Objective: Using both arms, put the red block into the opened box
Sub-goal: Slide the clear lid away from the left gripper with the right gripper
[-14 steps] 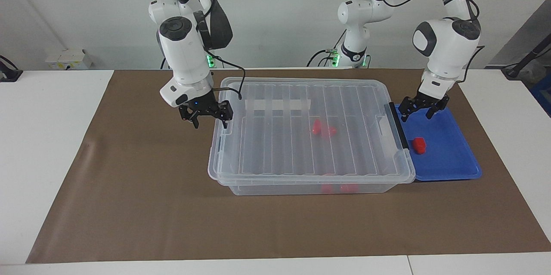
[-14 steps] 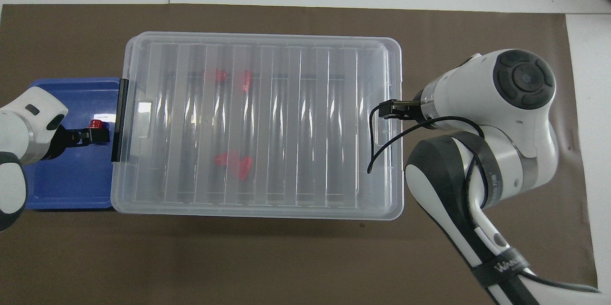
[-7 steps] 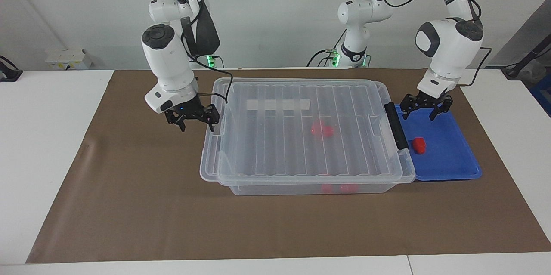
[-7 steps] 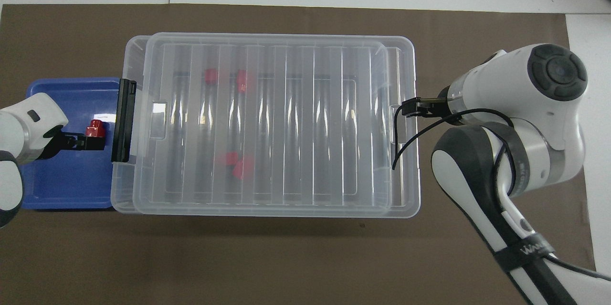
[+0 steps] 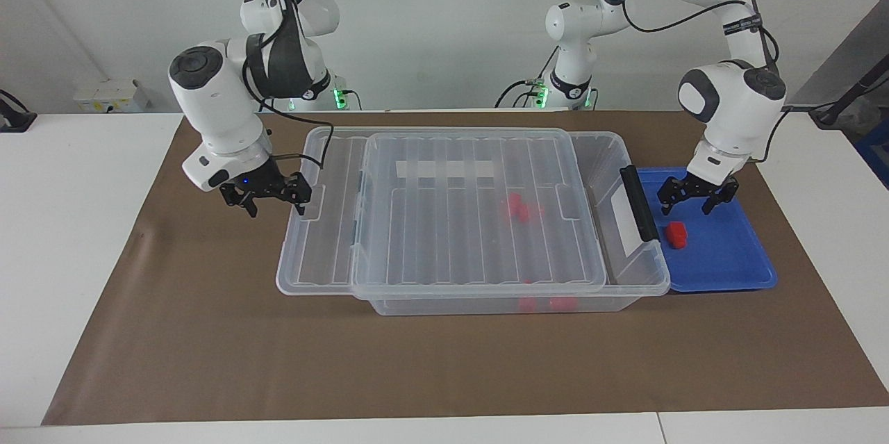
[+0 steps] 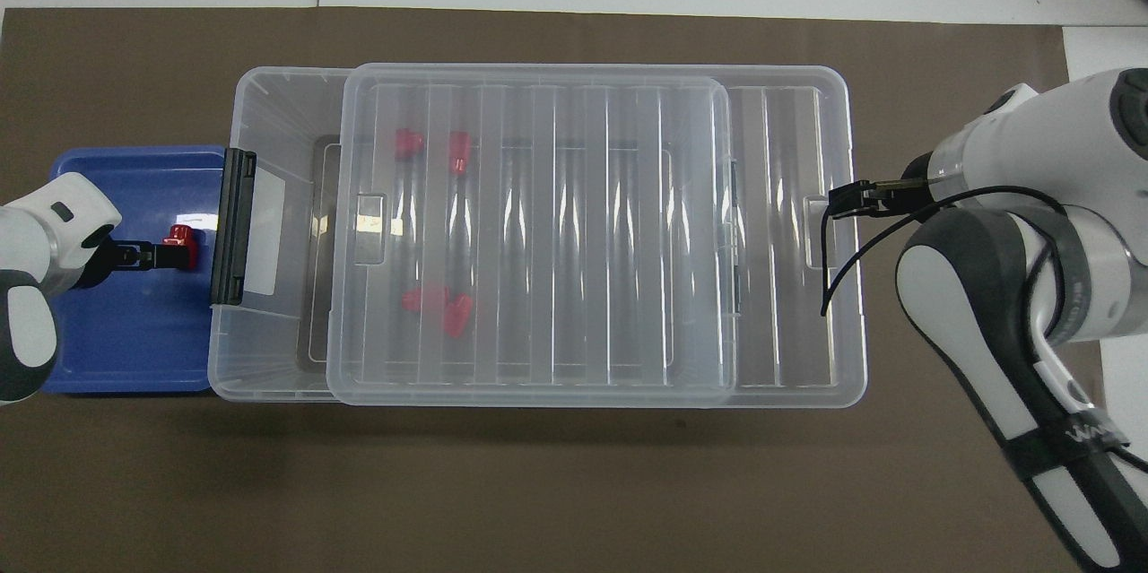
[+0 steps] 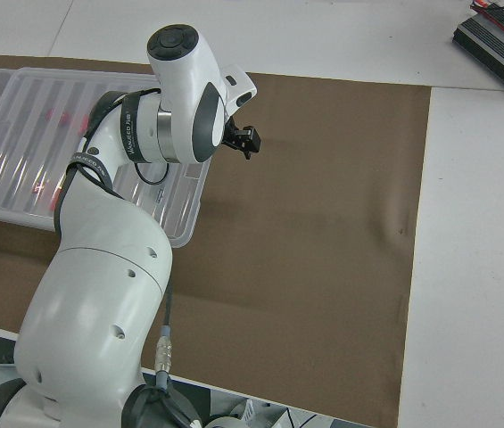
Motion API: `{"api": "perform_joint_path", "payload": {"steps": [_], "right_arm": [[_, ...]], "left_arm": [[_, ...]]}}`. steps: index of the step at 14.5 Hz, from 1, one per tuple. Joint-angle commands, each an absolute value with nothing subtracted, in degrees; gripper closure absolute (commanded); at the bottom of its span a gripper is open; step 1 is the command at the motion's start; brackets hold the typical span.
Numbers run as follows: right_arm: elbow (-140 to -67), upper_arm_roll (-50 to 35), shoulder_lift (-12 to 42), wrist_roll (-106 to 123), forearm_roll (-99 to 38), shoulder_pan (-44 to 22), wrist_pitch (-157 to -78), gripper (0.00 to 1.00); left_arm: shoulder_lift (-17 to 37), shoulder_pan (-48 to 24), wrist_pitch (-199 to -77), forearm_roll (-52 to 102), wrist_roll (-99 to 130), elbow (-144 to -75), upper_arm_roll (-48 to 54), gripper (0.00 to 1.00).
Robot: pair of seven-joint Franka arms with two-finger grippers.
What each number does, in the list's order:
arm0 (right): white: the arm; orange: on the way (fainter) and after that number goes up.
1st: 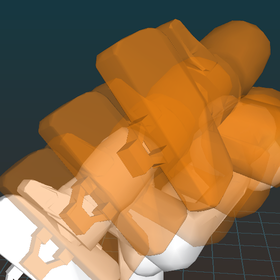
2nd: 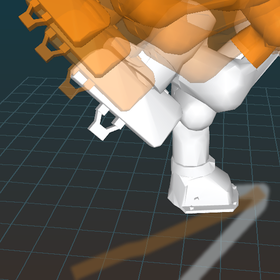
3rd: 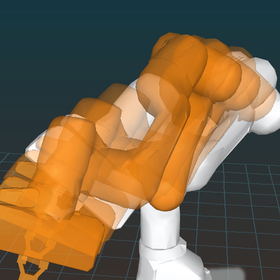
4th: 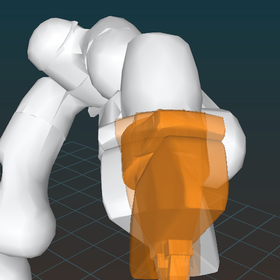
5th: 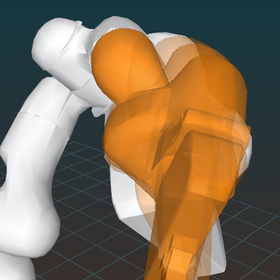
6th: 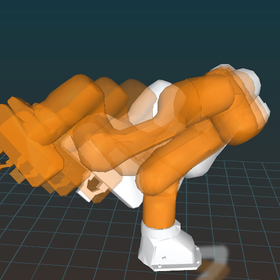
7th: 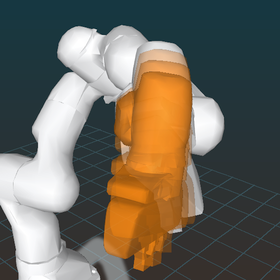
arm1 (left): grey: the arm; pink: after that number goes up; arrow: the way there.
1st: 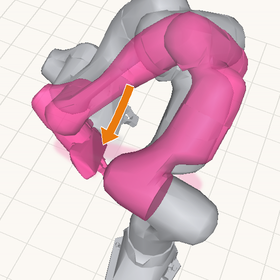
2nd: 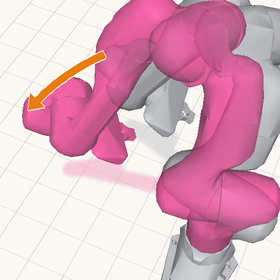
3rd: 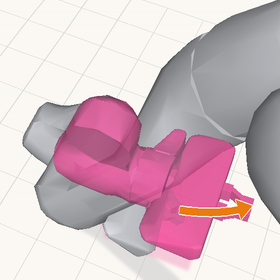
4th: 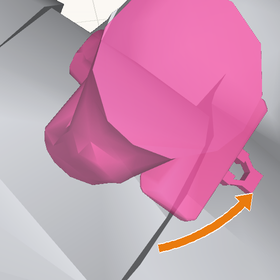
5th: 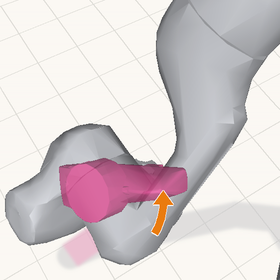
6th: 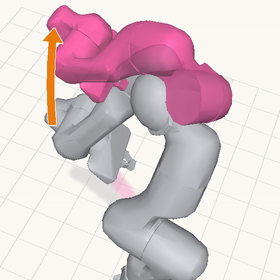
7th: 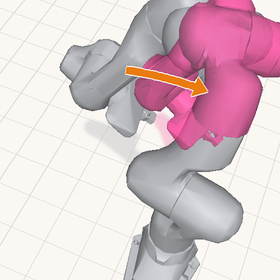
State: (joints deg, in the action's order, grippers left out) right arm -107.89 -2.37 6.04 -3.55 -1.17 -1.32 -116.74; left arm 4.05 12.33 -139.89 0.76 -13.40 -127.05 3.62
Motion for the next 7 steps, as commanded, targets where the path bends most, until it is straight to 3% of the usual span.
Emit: {"api": "perform_joint_path", "payload": {"steps": [1,7], "right_arm": [[-109.25,-2.81,4.57,0.34,-2.02,1.75,-114.62,0.00],[-109.25,-2.73,4.48,7.37,-2.02,6.68,-113.91,0.00]], "left_arm": [[6.24,12.48,-142.73,1.41,-8.38,-126.30,3.96,0.00],[8.70,11.87,-145.10,1.32,-7.82,-126.30,3.96,0.00]]}}
